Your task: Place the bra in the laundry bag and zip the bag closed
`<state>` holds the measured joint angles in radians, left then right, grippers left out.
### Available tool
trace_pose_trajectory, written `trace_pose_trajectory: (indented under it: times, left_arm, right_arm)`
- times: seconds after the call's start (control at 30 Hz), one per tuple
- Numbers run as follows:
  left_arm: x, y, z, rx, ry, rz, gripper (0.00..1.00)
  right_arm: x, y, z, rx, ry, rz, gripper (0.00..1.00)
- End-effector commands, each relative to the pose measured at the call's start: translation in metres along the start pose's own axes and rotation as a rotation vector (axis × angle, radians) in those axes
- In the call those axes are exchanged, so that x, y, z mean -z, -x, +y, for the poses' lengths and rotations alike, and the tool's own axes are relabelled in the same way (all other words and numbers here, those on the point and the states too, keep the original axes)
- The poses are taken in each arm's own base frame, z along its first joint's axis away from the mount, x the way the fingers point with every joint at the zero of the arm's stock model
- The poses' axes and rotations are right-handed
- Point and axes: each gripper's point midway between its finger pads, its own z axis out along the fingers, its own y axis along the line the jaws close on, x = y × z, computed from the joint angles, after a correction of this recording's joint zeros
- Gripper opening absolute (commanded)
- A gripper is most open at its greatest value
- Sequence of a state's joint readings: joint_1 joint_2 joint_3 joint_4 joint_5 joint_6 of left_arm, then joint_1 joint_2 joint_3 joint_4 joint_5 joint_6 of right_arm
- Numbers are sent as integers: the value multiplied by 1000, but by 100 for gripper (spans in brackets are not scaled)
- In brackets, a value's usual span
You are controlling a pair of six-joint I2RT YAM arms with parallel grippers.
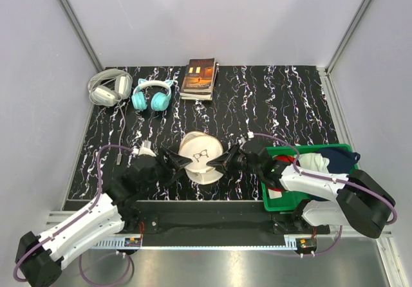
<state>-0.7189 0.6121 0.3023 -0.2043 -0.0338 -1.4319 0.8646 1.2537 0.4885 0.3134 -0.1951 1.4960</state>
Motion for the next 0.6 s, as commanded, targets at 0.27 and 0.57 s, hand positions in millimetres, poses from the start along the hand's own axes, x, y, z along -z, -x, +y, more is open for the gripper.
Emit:
trace_pose_trajectory:
  times: [0.27, 0.57]
  left_arm:
    - [22, -5, -19, -541, -139, -25, 53]
    - [1, -30, -49, -709, -192, -51, 70]
  right_arm:
    - [19, 44, 39, -191, 117, -130, 6]
    - [23, 50, 38, -224, 126, -145, 5]
